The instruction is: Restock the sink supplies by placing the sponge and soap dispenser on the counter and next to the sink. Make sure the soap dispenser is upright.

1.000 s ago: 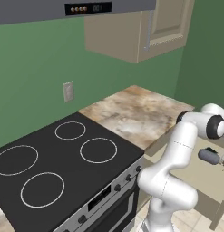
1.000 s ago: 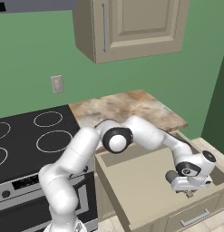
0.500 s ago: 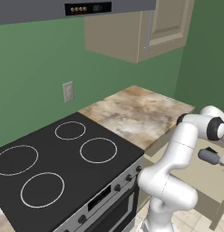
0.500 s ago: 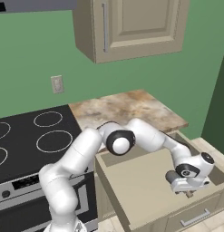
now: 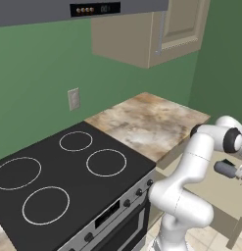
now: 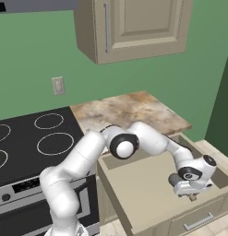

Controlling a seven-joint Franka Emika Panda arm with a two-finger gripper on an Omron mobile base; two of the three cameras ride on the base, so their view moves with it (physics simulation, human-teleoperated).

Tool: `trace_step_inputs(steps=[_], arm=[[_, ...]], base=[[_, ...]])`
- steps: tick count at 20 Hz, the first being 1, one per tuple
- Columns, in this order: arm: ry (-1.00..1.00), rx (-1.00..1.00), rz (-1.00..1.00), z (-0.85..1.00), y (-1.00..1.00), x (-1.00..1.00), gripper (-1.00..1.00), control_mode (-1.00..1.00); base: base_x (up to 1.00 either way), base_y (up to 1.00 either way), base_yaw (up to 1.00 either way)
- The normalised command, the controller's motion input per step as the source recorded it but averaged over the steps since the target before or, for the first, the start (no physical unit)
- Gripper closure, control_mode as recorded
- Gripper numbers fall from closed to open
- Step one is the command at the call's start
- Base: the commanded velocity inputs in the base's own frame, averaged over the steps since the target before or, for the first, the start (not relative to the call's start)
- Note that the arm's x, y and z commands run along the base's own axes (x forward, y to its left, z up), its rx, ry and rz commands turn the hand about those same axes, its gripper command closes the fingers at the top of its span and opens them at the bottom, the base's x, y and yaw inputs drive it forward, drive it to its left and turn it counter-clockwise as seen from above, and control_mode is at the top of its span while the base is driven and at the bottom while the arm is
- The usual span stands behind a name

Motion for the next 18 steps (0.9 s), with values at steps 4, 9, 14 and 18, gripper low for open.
trace_step_inputs(steps=[4, 9, 14, 18], arm=[[0.0, -0.03, 0.0, -0.32, -0.03, 0.08, -1.0, -1.0], [-0.01, -0.01, 0.0, -0.13, -0.17, 0.02, -1.0, -1.0], [-0.03, 0.0, 0.0, -0.01, -0.11, 0.0, -1.0, -1.0], [-0.03, -0.02, 0.0, 0.0, 0.0, 0.06, -1.0, -1.0]], base=[[0.0, 0.0, 0.0], [0.0, 0.0, 0.0], [0.0, 0.0, 0.0], [0.0, 0.0, 0.0]])
